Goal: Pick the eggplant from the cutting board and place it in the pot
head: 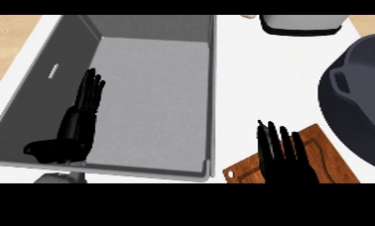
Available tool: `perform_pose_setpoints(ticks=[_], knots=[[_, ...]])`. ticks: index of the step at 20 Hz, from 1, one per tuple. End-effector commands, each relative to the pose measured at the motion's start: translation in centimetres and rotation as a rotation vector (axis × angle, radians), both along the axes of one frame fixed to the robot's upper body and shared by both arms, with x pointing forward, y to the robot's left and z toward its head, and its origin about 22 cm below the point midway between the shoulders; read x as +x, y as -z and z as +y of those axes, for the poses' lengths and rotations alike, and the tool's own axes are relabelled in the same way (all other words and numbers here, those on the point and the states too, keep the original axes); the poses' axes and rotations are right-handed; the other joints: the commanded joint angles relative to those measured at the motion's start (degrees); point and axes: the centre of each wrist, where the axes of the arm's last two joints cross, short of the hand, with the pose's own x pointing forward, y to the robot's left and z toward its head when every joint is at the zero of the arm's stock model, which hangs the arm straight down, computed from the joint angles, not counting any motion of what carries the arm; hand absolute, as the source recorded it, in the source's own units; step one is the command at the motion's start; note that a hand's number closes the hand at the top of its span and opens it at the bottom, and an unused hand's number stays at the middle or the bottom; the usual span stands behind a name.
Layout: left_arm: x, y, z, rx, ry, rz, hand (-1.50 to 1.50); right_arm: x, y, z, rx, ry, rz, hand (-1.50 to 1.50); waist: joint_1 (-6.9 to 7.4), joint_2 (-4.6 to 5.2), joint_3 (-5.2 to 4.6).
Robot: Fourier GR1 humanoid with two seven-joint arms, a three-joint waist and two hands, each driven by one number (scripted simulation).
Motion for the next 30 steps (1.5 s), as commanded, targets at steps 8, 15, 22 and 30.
perform_pose_setpoints(ticks=[8, 15, 22, 30], knots=[[-0.9, 1.6, -0.7, 0.001, -0.017, 0.019, 0.0, 1.4, 4.9, 0.5, -0.06, 0.115, 0.106, -1.5, -0.55, 0.08, -0.14], [-1.1, 2.1, -0.9, -0.003, -0.022, 0.011, 0.0, 3.7, 6.2, -1.9, -0.064, 0.11, 0.072, -1.5, -0.5, 0.1, -0.15], [-0.2, 1.1, 0.0, -0.003, -0.022, 0.022, 0.0, 4.3, 4.1, -1.2, -0.08, 0.114, 0.087, -1.5, -0.52, 0.07, -0.16], [-0.1, -0.8, 1.2, -0.006, -0.017, 0.02, 0.0, 3.9, 8.6, -2.4, -0.133, -0.025, -0.024, 1.5, -0.43, 0.05, -0.13]])
